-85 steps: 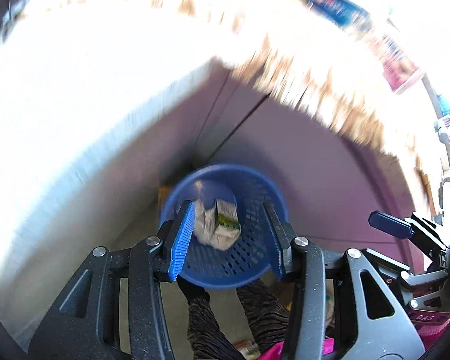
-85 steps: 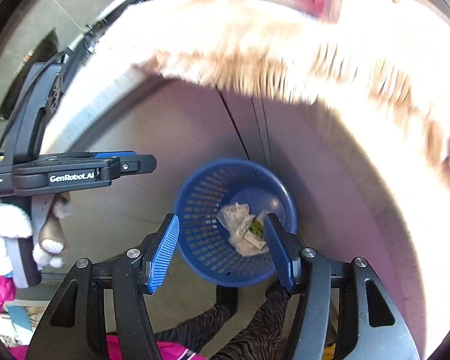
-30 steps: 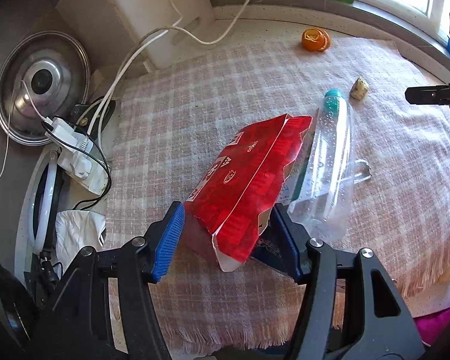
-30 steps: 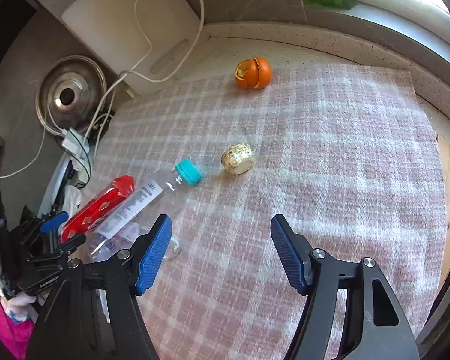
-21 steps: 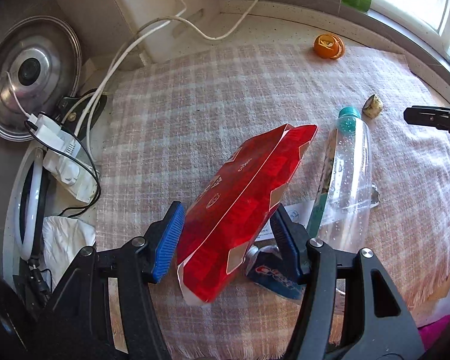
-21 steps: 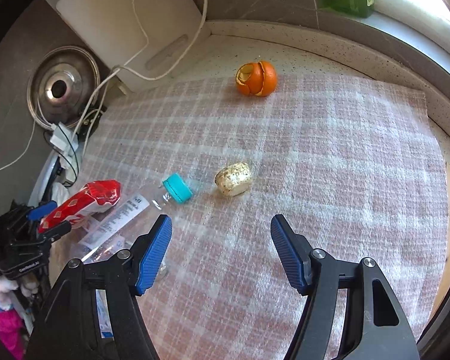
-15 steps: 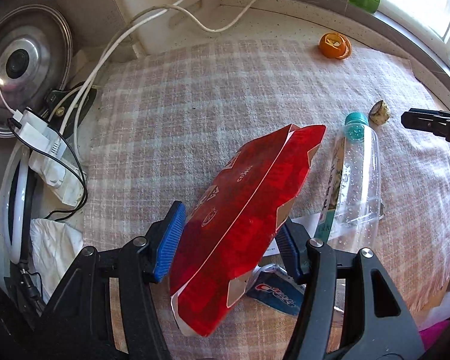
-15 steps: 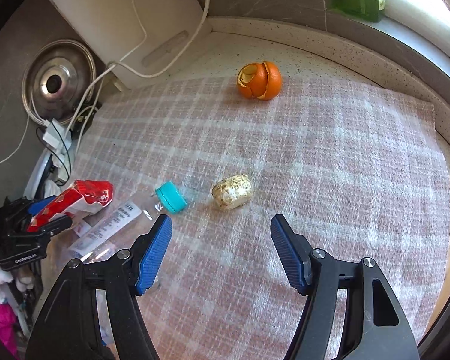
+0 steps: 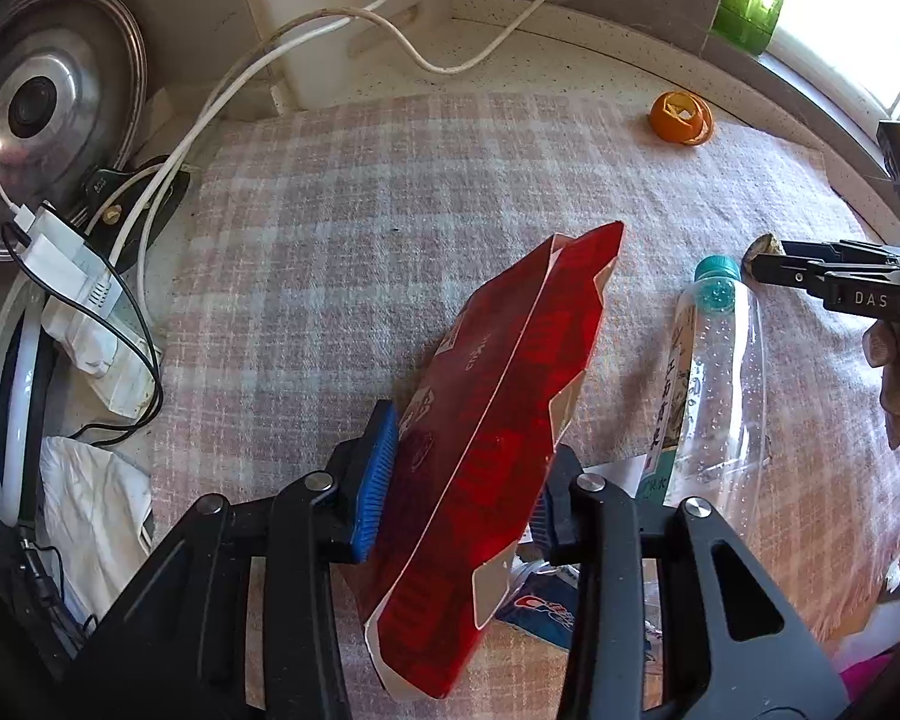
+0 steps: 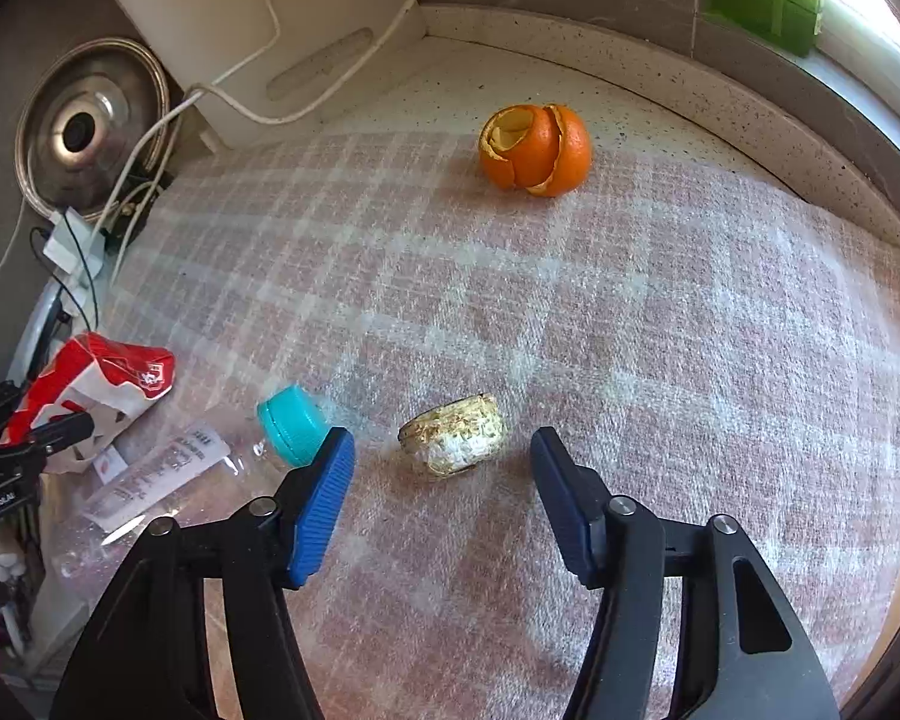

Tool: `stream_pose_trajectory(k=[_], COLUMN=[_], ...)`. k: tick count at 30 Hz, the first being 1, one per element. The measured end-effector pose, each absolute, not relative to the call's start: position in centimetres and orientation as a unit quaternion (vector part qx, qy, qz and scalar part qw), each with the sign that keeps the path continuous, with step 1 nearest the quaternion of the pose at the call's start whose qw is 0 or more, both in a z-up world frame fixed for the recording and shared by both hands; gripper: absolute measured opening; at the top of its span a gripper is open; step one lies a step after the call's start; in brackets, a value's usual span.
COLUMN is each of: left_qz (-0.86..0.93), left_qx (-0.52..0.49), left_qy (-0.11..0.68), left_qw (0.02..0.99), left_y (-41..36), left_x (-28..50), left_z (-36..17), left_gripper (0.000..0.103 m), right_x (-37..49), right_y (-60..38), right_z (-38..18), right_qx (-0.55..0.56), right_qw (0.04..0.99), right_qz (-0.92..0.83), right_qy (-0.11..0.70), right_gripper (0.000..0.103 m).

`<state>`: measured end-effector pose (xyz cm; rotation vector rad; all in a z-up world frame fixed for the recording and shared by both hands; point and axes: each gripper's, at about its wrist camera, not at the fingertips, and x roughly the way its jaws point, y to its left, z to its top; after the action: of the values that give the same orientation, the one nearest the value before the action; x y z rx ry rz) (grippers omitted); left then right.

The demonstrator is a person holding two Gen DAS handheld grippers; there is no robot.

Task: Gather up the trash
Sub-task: 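Grasp the red snack bag with the left tool while the right tool grasps the gold foil ball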

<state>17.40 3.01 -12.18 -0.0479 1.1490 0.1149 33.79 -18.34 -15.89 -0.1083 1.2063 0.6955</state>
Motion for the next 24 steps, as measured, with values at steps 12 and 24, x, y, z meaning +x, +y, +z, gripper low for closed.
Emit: stream_pose_trajectory(k=[12, 24], left_qz=[0.087, 0.102], left_qx=[-0.08, -0.1], left_qy=[0.518, 0.485], left_qw=[0.847, 0.863], left_y=[6.1, 6.9], left_x=[16.2, 12.6], left_z=[-10.3, -8.2], left_gripper=[0.02, 0.019], right_x=[33.4, 31.3], right_y=[-19.5, -21.5], right_z=[-14.8, -11.9], right_qx=[-0.038, -0.018], right_qw=[0.786, 0.797], right_qz=[0.314, 0.327], right_qy=[0.532, 0.508], right_gripper=[0.034, 0.034])
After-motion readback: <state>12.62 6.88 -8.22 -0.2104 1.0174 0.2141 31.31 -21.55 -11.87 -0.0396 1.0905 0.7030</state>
